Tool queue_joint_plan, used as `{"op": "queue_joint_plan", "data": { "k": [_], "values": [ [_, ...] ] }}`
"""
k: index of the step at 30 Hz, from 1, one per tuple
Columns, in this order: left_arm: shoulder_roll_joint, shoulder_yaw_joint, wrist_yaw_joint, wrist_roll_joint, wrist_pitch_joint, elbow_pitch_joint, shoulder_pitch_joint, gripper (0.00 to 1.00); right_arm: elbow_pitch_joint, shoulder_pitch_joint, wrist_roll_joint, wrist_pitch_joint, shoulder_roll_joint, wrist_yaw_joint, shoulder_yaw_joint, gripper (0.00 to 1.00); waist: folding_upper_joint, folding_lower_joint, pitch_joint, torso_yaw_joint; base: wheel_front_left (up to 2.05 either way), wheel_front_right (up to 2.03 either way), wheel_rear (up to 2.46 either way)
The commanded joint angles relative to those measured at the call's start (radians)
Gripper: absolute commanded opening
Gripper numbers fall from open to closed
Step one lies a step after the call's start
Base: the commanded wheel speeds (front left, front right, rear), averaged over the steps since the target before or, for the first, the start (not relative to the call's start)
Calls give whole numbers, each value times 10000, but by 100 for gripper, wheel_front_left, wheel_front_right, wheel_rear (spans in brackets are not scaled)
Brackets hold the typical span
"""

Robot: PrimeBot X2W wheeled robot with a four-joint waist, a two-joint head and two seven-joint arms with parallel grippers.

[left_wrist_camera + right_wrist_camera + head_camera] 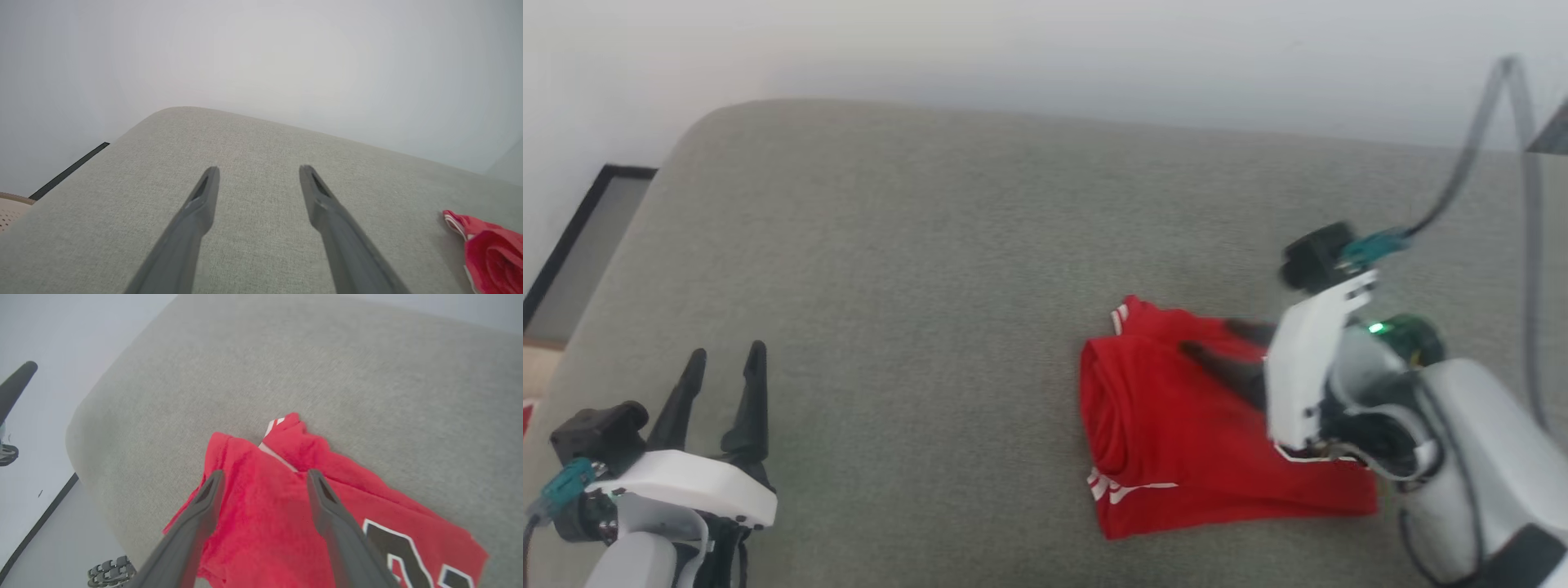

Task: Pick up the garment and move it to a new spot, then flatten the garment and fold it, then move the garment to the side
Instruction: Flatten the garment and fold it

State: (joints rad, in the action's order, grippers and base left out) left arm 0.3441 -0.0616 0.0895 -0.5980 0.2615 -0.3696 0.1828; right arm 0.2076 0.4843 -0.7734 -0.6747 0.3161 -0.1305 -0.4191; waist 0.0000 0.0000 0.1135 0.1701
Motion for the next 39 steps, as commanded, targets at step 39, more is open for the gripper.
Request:
{"op": "queue_joint_plan", "data": {
  "k": [39],
  "values": [
    [889, 588, 26, 397, 43, 316, -1479, 100, 1070, -3137, 1129, 7939, 1504, -4, 2785, 100, 0, 0, -1201, -2154, 0, 0, 0]
  ]
}}
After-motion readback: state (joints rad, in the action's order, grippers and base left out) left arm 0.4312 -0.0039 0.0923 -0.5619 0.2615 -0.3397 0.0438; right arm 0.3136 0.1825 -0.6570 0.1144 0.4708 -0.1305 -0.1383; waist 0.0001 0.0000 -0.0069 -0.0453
